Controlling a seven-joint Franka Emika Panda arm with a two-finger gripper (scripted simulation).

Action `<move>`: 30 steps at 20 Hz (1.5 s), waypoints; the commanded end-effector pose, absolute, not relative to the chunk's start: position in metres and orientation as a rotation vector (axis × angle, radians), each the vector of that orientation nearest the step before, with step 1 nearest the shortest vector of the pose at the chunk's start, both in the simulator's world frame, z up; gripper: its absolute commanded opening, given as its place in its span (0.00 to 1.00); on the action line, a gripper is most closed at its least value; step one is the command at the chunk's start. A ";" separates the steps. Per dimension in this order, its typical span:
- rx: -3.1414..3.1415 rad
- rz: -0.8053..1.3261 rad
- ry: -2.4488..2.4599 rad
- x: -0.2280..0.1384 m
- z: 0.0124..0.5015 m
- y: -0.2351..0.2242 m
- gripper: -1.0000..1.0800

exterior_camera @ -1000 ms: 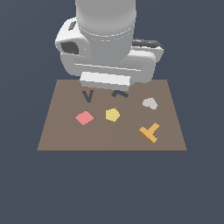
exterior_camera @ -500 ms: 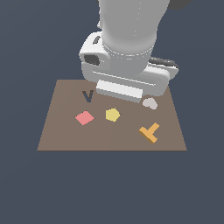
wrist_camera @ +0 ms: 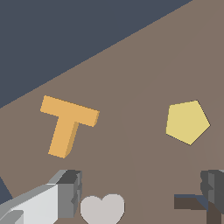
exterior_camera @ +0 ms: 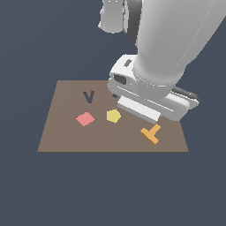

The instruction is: Insert a designated object into the corresponding slot on a board.

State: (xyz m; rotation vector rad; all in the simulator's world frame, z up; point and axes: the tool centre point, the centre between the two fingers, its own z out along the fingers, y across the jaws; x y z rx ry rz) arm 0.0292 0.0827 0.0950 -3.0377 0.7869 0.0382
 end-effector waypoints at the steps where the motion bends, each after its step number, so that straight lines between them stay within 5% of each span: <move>1: -3.014 0.030 0.877 0.039 0.086 0.095 0.96; 15: -2.910 0.003 1.182 0.081 0.053 0.131 0.96; 30: -2.896 0.000 1.218 0.087 0.049 0.133 0.96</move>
